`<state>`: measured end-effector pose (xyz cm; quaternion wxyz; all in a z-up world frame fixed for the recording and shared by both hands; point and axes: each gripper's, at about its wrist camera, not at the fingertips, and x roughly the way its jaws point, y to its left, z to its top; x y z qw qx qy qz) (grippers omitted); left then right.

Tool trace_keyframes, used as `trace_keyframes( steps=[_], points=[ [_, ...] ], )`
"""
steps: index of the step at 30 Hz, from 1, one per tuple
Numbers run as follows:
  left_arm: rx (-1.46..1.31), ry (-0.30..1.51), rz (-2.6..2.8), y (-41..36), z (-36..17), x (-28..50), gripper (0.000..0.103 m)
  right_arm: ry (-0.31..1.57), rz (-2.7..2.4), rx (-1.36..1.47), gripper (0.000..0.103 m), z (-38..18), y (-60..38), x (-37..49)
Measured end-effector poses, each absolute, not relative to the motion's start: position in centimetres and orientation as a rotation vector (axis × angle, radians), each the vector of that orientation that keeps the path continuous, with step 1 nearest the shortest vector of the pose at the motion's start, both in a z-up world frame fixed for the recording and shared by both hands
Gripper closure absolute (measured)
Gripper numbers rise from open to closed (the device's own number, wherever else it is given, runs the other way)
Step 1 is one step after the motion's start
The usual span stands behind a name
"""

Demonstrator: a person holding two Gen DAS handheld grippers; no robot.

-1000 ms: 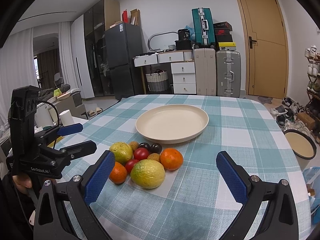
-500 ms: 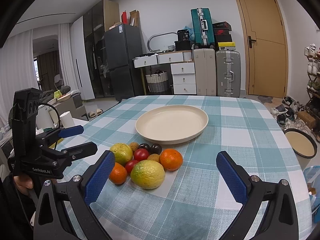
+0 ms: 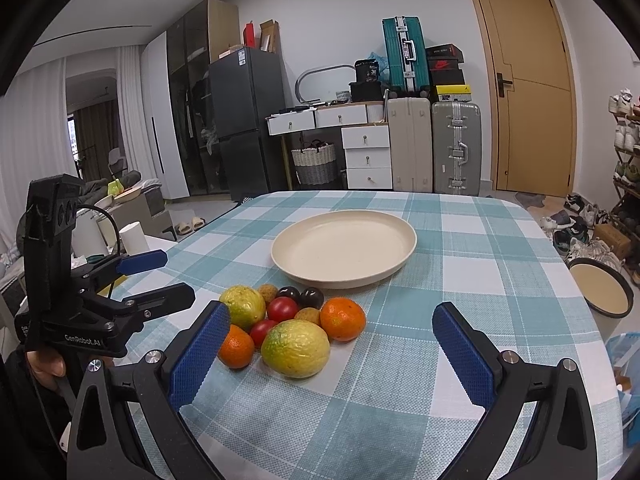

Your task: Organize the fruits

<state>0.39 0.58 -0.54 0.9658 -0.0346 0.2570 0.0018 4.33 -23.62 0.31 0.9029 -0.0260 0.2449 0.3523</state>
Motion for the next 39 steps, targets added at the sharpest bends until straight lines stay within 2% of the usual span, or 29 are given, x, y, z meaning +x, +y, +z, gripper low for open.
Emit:
trace_keyframes(
  steps=[30, 39],
  points=[
    [-0.064, 0.532, -0.012, 0.2, -0.8, 0.6, 0.0, 0.531, 0.706, -0.056, 0.0, 0.3, -23.6, 4.6],
    [-0.082, 0.563, 0.009, 0.2, -0.9, 1.1, 0.0, 0.602, 0.663, -0.084, 0.0, -0.3, -22.9, 5.5]
  ],
)
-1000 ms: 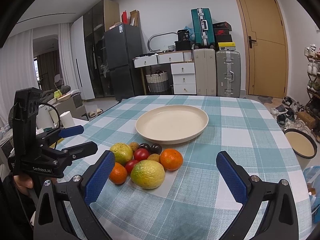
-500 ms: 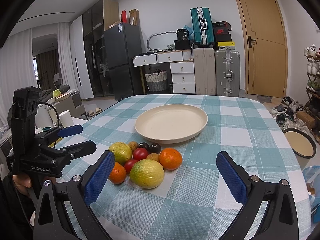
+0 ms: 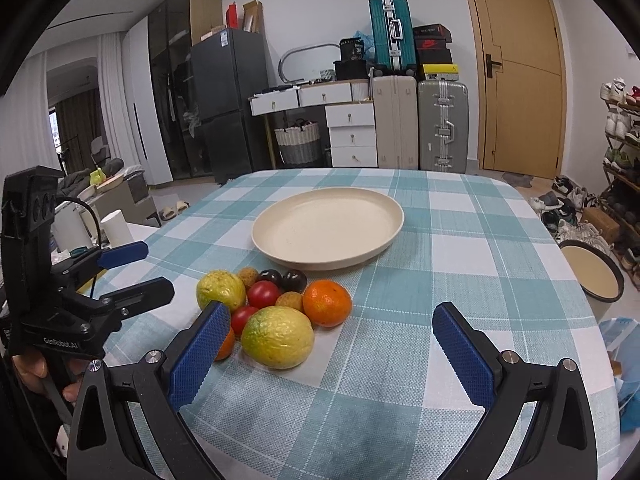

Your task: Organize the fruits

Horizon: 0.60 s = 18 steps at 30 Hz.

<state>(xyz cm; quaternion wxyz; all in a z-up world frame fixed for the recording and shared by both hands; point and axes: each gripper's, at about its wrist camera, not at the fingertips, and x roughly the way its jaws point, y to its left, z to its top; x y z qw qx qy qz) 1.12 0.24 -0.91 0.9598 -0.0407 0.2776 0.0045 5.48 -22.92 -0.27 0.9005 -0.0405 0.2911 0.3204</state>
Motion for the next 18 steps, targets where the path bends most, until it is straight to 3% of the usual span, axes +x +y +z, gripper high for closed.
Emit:
trace_keyframes(
  steps=[12, 14, 18],
  points=[
    [-0.127, 0.663, 0.042, 1.6, -2.0, 3.0, 0.0, 0.78, 0.698, -0.066, 0.001, -1.7, -21.1, 7.8],
    [-0.135, 0.679, 0.042, 1.8, -2.2, 3.5, 0.0, 0.817, 0.723, -0.055, 0.012, -2.1, -20.7, 8.1],
    [-0.146, 0.719, 0.03, 1.9, -2.7, 4.5, 0.001, 0.883, 0.759, -0.034, 0.019, -3.2, -20.2, 8.6]
  ],
)
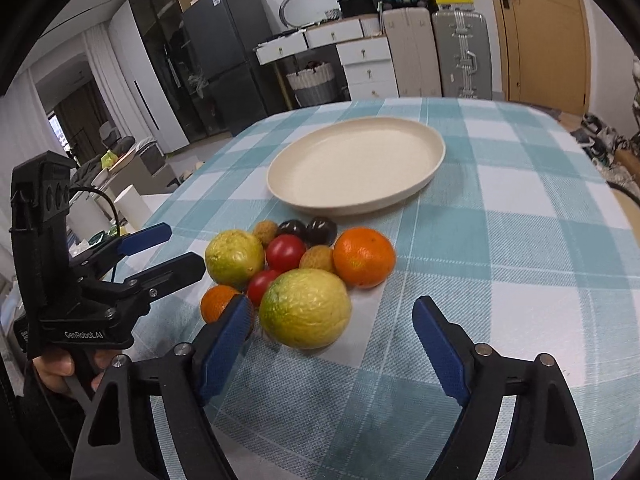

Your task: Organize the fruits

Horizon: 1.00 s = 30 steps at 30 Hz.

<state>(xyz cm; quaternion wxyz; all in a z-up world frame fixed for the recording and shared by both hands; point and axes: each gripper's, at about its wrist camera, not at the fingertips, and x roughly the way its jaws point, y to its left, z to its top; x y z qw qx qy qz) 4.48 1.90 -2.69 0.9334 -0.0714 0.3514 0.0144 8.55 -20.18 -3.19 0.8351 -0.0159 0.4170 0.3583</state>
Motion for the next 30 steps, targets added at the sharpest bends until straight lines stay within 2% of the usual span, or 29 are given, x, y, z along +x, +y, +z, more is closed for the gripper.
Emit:
trace_keyframes(
  steps=[7, 14, 17, 20, 21, 30],
  points=[
    [-0.191, 0.777, -0.018, 2.1, -3.6, 6.3, 0.011, 0.929, 0.808, -0.047, 0.025, -4.3, -19.2, 8.4],
    [-0.235, 0.815, -0.093, 2.0, -4.2, 7.6, 0.025, 0.951, 0.833, -0.036, 0.04, -4.5, -18.7, 8.6],
    [-0.252, 0.82, -0.127, 2.1, -4.3, 7.9, 0.034, 0.952, 0.837, -0.033, 0.046, -4.4, -18.7, 8.6],
    [-0.292, 0.83, -0.18, 2.1, -4.5, 8.2, 0.05, 0.951, 0.838, -0.041, 0.048, -4.4, -18.6, 8.6],
    [-0.3, 0.831, -0.184, 2.2, -4.5, 8.2, 0.052, 0.949, 0.838, -0.044, 0.048, -4.4, -18.6, 8.5],
    [-0.306, 0.808, -0.193, 2.3, -4.2, 7.9, 0.056, 0.927, 0.833, -0.054, 0.049, -4.2, -18.8, 8.3]
  ],
)
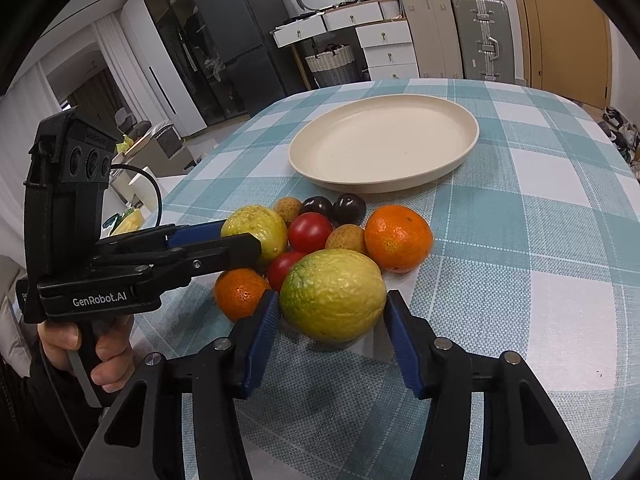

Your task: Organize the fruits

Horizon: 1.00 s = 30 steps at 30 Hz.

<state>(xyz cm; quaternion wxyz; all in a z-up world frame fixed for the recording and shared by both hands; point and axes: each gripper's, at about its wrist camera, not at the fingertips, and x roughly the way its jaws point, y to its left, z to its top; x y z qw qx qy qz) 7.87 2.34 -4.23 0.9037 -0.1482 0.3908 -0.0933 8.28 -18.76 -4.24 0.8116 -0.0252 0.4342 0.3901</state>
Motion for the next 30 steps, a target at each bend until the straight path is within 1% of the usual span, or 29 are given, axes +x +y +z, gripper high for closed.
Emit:
trace_keyframes(
  steps=[4, 12, 15, 20, 30],
  points=[
    [-0.306, 0.791, -0.193, 2.5, -3.9, 7.2, 0.06, 0.898, 0.836, -0.059, 0.049, -4.0, -19.0, 8.0],
    [-0.316, 0.808, -0.201, 2.8, -4.0, 6.6, 0.06, 0.895, 0.827, -0.051, 0.049, -4.0, -19.5, 8.3],
    [-0.314, 0.817, -0.199, 2.7, -4.0, 6.9, 0.059, 0.893, 0.82, -0.042, 0.049, -3.9, -19.8, 8.5],
    [-0.321, 0.846, -0.198, 2.5, -4.4, 7.7, 0.052, 0.882, 0.815, -0.033, 0.049, -3.6, -20.4, 8.4],
    [-0.344, 0.837, -0.22, 2.6, -4.7, 7.8, 0.053, 0.878, 0.811, -0.019, 0.049, -3.5, -20.8, 8.4]
  ],
)
